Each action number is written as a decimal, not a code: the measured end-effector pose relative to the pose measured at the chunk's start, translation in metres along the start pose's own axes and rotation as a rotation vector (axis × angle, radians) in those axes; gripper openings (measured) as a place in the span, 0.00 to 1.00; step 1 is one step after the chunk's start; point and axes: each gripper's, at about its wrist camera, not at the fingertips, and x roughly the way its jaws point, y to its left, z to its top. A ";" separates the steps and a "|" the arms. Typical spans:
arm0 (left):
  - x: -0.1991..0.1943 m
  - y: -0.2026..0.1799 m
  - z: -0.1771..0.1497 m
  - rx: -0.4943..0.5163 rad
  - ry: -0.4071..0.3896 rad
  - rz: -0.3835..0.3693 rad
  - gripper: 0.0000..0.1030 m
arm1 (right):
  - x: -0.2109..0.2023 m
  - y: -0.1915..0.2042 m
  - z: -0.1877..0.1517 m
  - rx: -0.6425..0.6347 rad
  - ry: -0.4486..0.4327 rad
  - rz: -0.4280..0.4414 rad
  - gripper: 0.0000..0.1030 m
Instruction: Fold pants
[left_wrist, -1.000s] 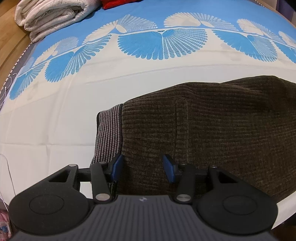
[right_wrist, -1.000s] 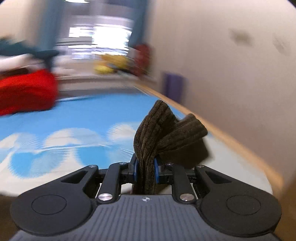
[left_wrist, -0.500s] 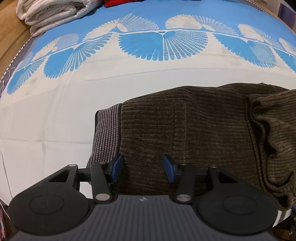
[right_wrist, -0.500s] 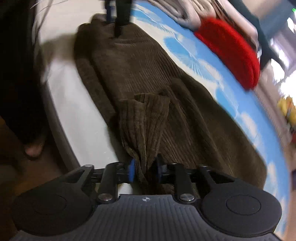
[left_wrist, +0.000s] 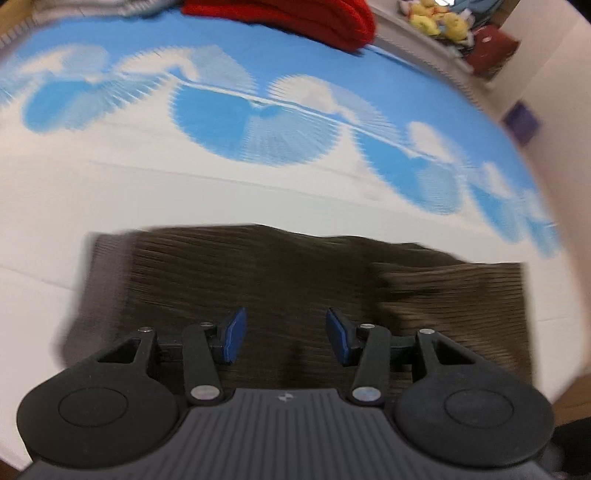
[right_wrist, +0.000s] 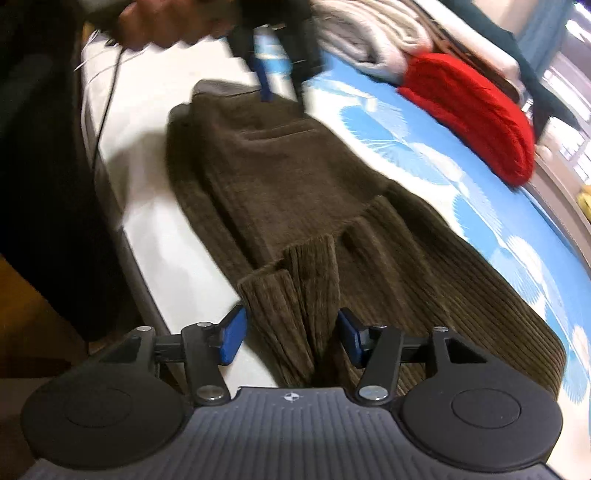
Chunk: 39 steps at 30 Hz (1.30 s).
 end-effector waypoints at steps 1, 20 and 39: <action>0.003 -0.007 0.000 0.001 0.015 -0.030 0.53 | 0.000 0.001 0.001 -0.012 0.000 0.020 0.49; 0.115 -0.094 0.018 0.147 0.170 0.031 0.56 | 0.001 0.027 -0.021 -0.286 -0.026 -0.073 0.51; 0.053 -0.089 0.035 0.117 -0.075 -0.067 0.11 | -0.067 -0.023 -0.008 -0.017 -0.279 -0.093 0.14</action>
